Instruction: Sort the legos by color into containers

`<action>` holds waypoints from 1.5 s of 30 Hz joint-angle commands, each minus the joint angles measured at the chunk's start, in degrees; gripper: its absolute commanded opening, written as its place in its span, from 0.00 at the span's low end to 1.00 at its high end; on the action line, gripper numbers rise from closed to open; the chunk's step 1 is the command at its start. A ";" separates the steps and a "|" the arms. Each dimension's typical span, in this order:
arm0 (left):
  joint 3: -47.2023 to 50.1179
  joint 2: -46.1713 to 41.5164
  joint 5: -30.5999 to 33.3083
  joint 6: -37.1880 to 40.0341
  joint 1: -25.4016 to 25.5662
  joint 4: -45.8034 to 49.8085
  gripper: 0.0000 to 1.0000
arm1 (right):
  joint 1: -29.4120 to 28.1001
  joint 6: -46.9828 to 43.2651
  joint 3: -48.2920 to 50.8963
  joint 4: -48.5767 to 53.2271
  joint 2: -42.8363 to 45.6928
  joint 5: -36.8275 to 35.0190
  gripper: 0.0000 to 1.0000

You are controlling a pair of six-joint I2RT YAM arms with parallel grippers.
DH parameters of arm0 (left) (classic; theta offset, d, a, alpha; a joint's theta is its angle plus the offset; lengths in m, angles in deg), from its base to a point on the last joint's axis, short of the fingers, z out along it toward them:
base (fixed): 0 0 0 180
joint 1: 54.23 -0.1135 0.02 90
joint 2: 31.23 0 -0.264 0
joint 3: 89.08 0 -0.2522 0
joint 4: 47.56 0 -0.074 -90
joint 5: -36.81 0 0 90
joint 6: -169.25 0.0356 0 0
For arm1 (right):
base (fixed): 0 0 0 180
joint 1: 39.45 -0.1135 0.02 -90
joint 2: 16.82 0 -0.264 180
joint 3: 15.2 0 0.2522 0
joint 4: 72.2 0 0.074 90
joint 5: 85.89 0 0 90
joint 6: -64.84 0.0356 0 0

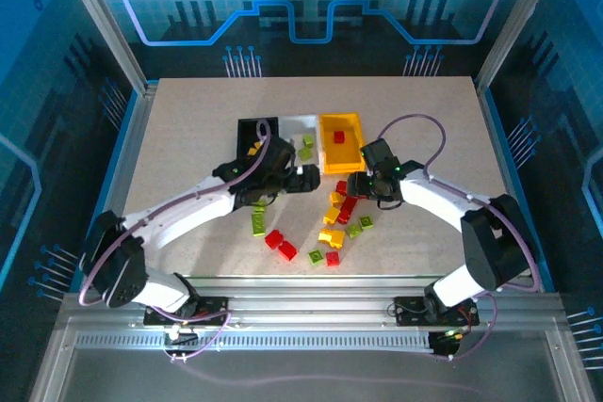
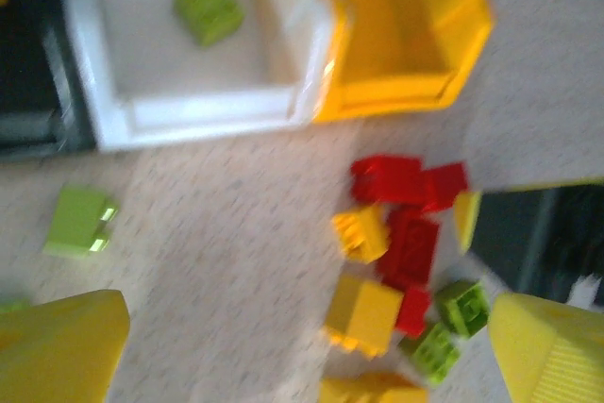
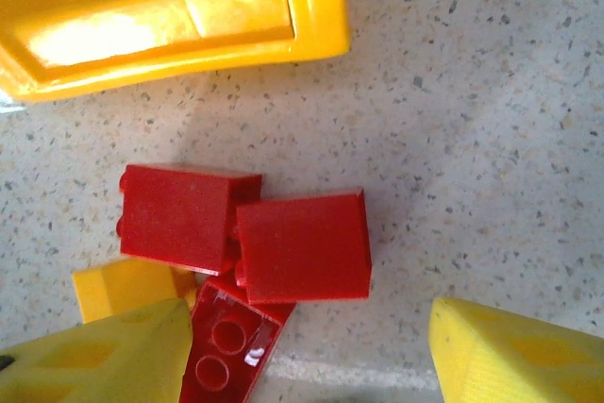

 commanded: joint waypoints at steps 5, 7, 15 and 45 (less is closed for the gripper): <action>9.14 -9.41 2.36 -4.72 0.28 0.44 0.99 | 0.84 -0.61 -3.13 -1.43 -4.99 -0.88 0.67; 10.59 -10.74 3.24 -5.34 0.28 0.90 0.99 | 0.84 -0.36 -3.80 -0.40 -6.28 -1.52 0.65; 11.97 -13.15 5.00 -5.44 0.28 2.09 0.99 | 2.58 1.62 -2.85 3.53 -6.46 -7.07 0.54; 16.03 -18.33 8.01 -6.24 -0.33 7.09 0.99 | -2.15 -4.95 -20.91 5.39 -9.31 -2.30 0.38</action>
